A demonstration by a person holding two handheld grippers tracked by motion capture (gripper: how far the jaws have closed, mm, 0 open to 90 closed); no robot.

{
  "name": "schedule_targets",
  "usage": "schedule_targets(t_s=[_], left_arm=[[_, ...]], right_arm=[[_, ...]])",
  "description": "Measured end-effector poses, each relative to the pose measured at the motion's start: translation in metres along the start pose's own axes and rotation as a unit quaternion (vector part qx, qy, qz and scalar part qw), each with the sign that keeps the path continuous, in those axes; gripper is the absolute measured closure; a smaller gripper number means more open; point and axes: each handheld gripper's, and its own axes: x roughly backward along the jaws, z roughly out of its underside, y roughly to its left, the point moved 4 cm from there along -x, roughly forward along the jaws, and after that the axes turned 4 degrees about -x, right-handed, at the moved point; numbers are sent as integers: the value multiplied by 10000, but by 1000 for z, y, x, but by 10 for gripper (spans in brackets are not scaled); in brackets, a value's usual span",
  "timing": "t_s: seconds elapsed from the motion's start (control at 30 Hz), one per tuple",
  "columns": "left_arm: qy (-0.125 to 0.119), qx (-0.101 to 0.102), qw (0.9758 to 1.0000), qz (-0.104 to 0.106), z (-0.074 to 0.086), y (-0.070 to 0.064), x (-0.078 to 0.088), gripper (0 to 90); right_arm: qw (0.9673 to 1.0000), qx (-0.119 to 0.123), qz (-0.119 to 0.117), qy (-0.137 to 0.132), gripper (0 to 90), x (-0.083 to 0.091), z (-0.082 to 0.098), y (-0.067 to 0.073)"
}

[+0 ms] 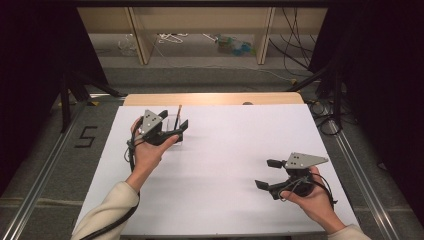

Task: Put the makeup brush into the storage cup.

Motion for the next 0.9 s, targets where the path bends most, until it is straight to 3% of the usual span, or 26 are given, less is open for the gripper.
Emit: schedule_targets(t_s=[0.13, 0.17, 0.3, 0.5, 0.87, 0.9], left_arm=[[5, 2, 10000, 64, 0, -4, 5, 160], [20, 170, 9997, 145, 0, -8, 7, 160], [-9, 62, 9997, 224, -2, -11, 14, 159], [-34, 171, 9992, 360, -3, -20, 26, 159], [-63, 89, 9979, 644, -1, -34, 44, 158], [-52, 15, 9978, 662, -1, -34, 45, 158]], right_arm=[[10000, -1, -4, -13, 161, 0, 0, 0], [10000, -2, 9, -27, 161, 0, 0, 0], [10000, -22, -2, -38, 161, 1, -1, 0], [10000, 3, 3, -78, 161, 1, -1, 0], [10000, 2, -27, -81, 161, 2, -2, 0], [10000, -33, -35, -68, 161, 3, -2, 1]])
